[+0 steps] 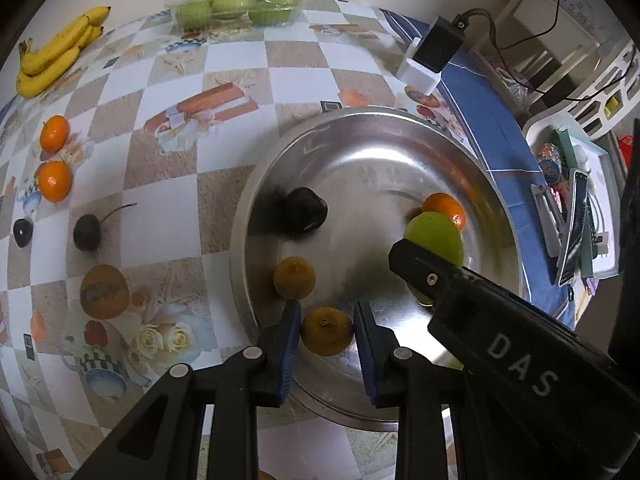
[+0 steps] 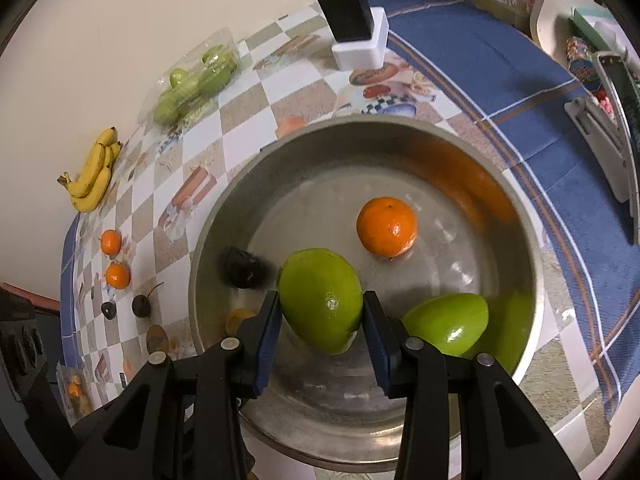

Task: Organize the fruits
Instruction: 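Lower both fruits into the bowl and open both grippers to release them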

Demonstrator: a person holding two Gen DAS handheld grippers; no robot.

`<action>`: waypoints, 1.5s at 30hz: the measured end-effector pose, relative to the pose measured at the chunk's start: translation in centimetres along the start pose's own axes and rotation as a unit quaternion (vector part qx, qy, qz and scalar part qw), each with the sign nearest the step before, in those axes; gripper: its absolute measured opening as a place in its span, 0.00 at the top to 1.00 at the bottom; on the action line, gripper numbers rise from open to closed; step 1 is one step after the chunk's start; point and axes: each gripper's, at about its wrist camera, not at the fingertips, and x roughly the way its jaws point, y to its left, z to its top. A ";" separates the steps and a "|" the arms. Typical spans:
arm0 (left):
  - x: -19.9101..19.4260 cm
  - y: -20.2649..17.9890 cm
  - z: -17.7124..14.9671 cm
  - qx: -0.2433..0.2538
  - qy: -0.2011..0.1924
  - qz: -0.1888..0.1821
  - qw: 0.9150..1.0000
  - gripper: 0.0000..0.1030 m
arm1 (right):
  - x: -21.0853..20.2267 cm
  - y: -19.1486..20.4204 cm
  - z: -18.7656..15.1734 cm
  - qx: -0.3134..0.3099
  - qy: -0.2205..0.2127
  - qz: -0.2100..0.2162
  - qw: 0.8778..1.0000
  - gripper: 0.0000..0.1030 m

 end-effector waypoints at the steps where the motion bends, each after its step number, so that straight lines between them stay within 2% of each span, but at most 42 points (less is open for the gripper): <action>1: 0.1 0.0 0.0 0.000 0.000 0.001 1.000 0.72 | 0.3 -0.1 0.0 0.002 0.004 -0.001 1.000 0.59; 36: 1.3 -0.2 0.2 0.004 0.012 0.014 1.000 0.68 | 2.0 -0.2 0.2 0.005 0.032 -0.014 0.999 0.58; 45: 0.0 -0.3 0.4 0.005 0.002 0.003 1.000 0.65 | 0.4 0.5 0.3 -0.007 0.004 -0.008 1.000 0.57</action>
